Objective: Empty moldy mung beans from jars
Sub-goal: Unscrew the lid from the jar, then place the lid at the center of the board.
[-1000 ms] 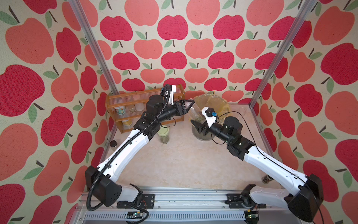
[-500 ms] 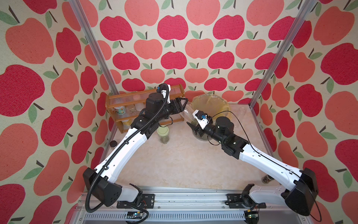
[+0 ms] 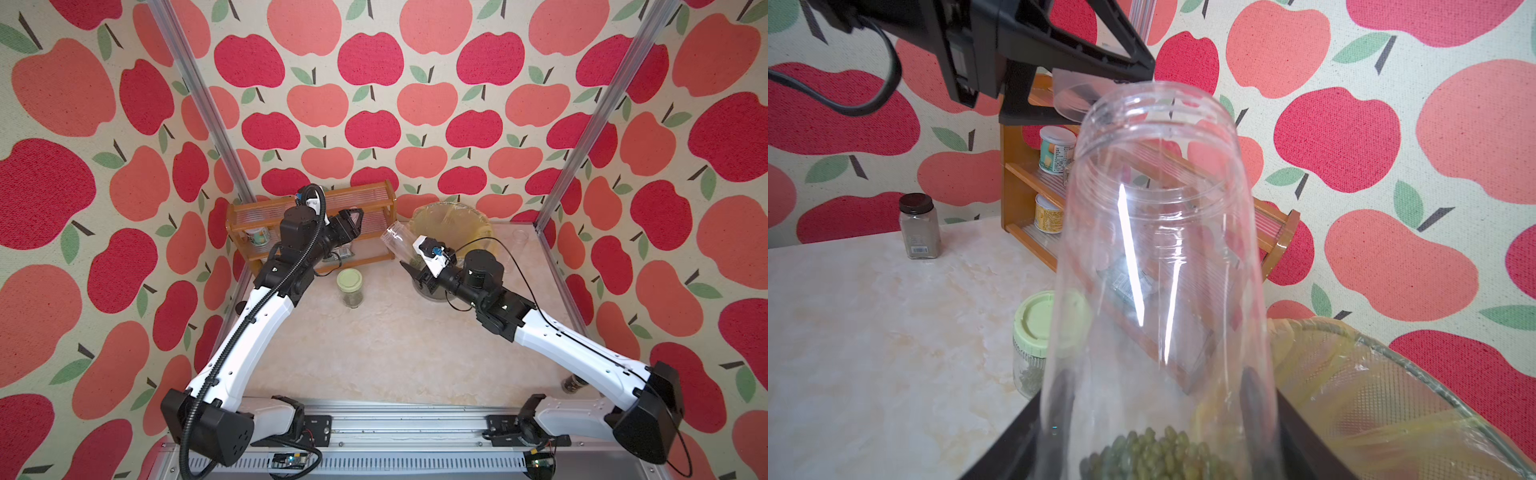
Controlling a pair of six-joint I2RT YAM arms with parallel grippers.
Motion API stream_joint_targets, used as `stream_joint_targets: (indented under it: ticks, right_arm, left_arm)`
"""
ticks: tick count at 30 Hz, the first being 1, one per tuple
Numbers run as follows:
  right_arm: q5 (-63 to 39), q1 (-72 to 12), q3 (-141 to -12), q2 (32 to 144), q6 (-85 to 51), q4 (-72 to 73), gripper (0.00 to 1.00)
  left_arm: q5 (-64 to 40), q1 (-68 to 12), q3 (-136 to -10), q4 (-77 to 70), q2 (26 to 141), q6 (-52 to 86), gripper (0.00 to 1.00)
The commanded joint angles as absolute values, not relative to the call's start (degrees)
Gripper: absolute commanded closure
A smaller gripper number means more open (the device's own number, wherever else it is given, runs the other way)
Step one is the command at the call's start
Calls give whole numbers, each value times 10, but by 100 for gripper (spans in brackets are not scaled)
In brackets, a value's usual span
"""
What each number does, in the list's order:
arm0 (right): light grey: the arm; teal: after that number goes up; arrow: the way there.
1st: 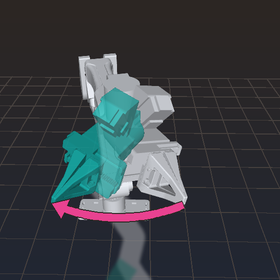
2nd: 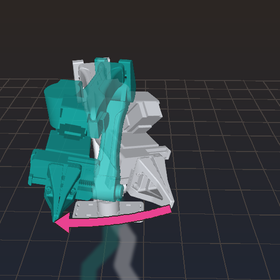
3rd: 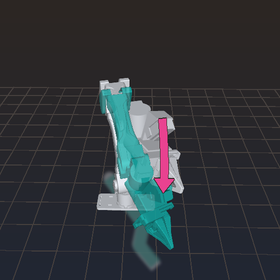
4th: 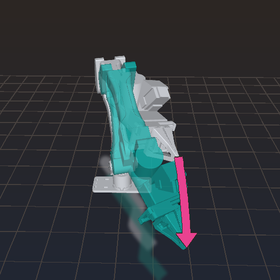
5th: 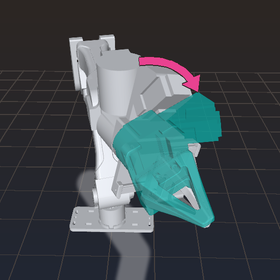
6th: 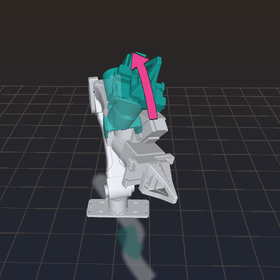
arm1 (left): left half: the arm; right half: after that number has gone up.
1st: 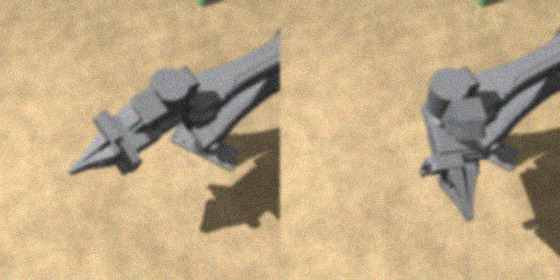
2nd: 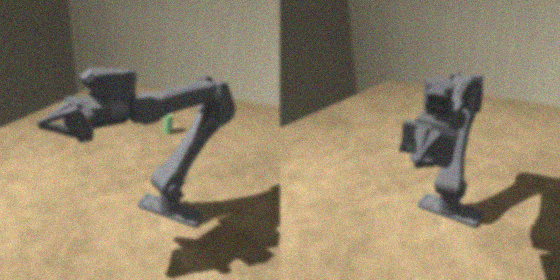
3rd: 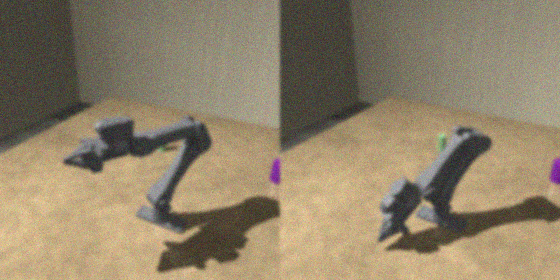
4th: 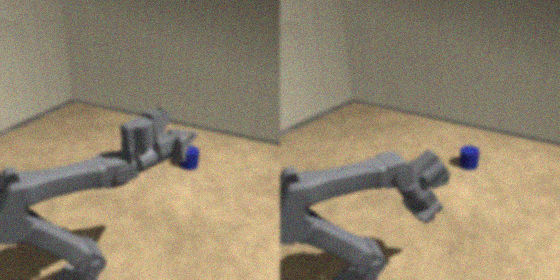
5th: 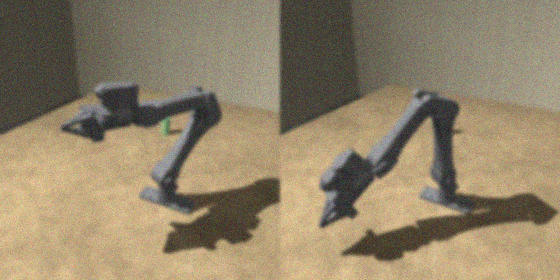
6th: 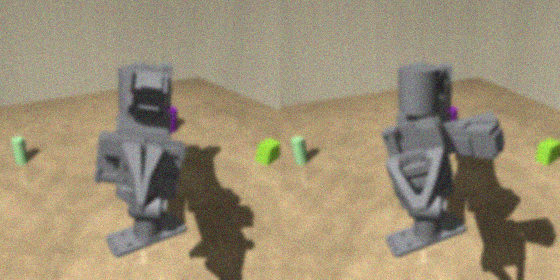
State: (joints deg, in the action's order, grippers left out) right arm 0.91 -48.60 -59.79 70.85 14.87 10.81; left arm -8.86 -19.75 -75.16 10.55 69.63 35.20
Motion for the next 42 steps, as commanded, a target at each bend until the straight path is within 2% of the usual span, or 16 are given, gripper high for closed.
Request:
stream_joint_targets:
  ticks: [1,9,16,22,31,38,42]
  right_arm:
    - [-27,-478,-586,669,124,113,66]
    - [-85,-450,-555,614,68,116,65]
    - [-104,-430,-545,595,53,115,65]
    - [-105,-416,-531,573,41,116,64]
    - [-94,-401,-514,553,34,108,63]
    - [-84,-393,-502,540,29,99,63]
    - [-83,-390,-499,537,28,96,61]
  left_arm:
    - [-15,-198,-705,107,649,288,32]
    - [106,-169,-507,79,555,277,32]
    - [156,-140,-410,-6,591,279,32]
    - [117,-63,-320,-161,681,318,33]
    - [103,-39,-388,-156,846,286,33]
    - [81,-10,-416,-144,949,312,33]
    - [63,-11,-427,-155,970,296,27]
